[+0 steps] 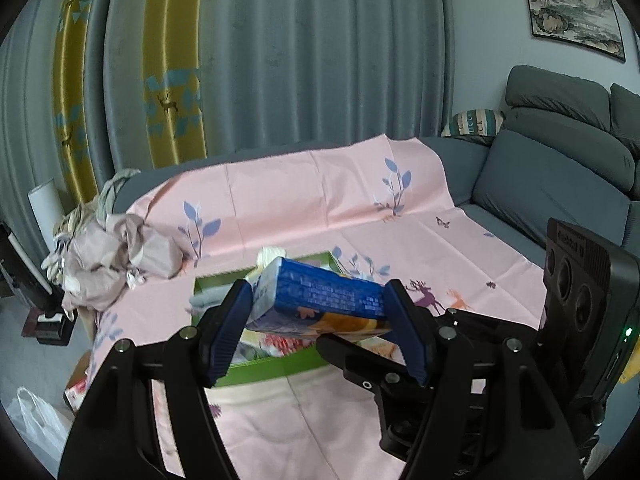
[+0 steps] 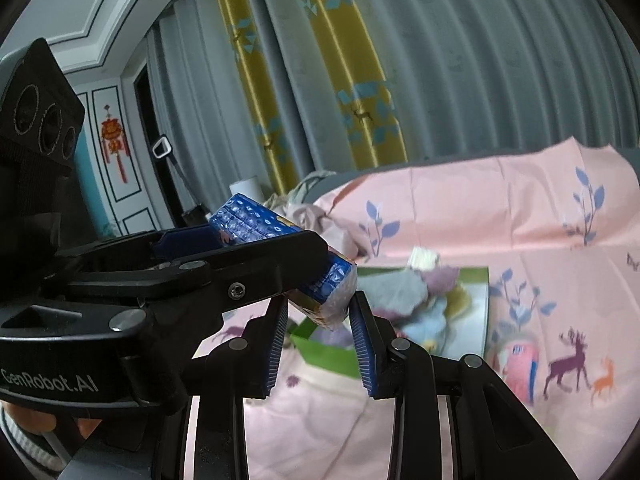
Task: Organize soft objects
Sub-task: 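Lift the blue carton and carry it over the green box, then drop the blue carton into the box and open the right gripper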
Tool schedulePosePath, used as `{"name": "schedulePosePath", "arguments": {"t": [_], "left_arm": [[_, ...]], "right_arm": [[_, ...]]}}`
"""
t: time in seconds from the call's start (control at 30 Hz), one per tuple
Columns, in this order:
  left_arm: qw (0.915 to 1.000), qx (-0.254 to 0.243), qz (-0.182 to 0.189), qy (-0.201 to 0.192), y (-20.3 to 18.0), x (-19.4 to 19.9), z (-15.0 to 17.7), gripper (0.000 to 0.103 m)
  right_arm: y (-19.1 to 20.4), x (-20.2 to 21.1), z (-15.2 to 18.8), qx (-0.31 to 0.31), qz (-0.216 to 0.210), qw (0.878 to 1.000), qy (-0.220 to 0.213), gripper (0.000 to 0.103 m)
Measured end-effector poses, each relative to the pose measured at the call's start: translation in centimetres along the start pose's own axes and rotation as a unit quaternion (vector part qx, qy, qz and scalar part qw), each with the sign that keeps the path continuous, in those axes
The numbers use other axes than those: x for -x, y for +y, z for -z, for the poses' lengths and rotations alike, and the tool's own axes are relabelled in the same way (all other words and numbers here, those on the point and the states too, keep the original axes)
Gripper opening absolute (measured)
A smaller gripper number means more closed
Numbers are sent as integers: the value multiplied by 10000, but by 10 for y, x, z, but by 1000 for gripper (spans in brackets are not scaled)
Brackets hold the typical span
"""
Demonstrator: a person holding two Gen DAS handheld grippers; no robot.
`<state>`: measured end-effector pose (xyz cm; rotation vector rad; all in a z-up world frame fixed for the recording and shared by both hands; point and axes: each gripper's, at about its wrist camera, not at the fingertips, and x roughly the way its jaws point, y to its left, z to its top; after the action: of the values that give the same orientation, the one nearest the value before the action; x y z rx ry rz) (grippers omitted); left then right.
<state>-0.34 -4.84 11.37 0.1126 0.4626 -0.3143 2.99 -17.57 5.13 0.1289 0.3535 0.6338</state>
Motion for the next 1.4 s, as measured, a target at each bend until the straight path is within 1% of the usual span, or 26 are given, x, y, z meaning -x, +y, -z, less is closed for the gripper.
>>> {"name": "schedulePosePath", "arguments": {"t": [0.17,0.3,0.5,0.67,0.9,1.03,1.13,1.23,1.33,1.4], "left_arm": [[9999,-55,40,-94,9,-4,-21,68],[9999,-7,96,-132,19,-13,-37,68],[9999,58,143,-59,32,-35,-45,68],[9997,141,177,96,43,-64,-47,68],[9980,382,274,429,65,-113,-47,68],[9968,482,234,588,75,-140,-37,68],[9946,617,253,790,84,-161,-25,68],[9907,818,281,1049,94,-181,-9,68],[9874,924,283,1251,100,-196,3,68],[9854,1022,301,1325,103,-202,9,70]], "right_arm": [[1,-9,-22,123,105,9998,-82,34],[-2,-19,-38,173,173,9996,-139,34],[-12,-39,-48,207,248,9994,-99,34],[-24,-60,-48,161,300,9994,27,34],[-45,-100,-47,53,344,9986,400,34],[-52,-123,-44,-15,355,9972,658,34],[-59,-143,-32,-58,426,9949,915,34],[-68,-164,-16,-208,435,9916,1196,34],[-72,-180,-1,-253,498,9882,1428,34],[-73,-187,6,-220,576,9861,1543,34]]}}
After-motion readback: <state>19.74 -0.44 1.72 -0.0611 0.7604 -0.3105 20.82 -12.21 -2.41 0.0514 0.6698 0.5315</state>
